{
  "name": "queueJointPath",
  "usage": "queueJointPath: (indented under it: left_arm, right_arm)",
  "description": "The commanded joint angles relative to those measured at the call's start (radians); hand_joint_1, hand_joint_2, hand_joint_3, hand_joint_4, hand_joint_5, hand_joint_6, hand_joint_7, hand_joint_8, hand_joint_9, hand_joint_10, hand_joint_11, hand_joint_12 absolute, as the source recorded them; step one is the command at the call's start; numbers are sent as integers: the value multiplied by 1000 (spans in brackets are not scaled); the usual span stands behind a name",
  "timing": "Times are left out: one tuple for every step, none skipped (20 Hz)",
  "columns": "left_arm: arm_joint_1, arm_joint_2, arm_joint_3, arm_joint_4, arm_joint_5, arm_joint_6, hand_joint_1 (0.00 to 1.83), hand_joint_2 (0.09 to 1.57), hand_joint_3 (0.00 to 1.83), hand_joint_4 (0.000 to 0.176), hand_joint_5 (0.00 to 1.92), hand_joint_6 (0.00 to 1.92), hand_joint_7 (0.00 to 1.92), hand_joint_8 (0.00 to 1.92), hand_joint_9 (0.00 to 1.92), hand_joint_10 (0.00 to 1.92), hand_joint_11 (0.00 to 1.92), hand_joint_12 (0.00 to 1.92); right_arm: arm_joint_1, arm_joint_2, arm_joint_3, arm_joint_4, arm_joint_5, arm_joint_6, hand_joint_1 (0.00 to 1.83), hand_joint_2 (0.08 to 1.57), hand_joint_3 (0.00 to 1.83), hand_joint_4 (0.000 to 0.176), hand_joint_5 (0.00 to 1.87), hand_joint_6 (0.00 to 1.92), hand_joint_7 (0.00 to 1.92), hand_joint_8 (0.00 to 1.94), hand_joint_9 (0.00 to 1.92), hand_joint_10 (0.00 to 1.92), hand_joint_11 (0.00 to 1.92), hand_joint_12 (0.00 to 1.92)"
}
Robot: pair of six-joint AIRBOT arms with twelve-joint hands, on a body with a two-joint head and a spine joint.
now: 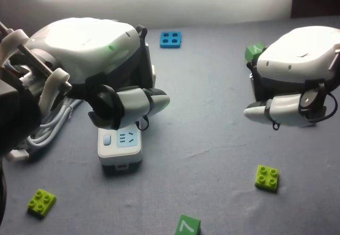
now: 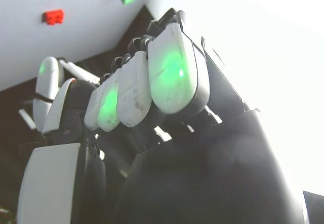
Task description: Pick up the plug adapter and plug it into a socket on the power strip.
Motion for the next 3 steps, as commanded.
queueJointPath:
  left_arm:
    - [-15, 10, -1, 57, -30, -1, 1047, 1388, 7, 176, 1416, 1921, 1521, 1921, 1555, 1921, 1551, 1921]
    - [-16, 10, -1, 57, -30, -2, 993, 1406, 14, 176, 1377, 1921, 1511, 1921, 1545, 1921, 1536, 1921]
    - [-17, 10, -1, 57, -32, -2, 982, 1386, 5, 176, 1362, 1921, 1501, 1921, 1530, 1921, 1511, 1921]
  right_arm:
    - [0, 9, 2, -10, 71, -8, 881, 1447, 0, 176, 1455, 1921, 1582, 1941, 1614, 1921, 1658, 1921]
    - [-7, 12, 3, -10, 86, -11, 871, 1448, 0, 176, 1458, 1921, 1586, 1941, 1622, 1921, 1674, 1921]
    - [-12, 15, 4, -10, 98, -16, 852, 1451, 0, 176, 1459, 1921, 1584, 1941, 1620, 1921, 1678, 1921]
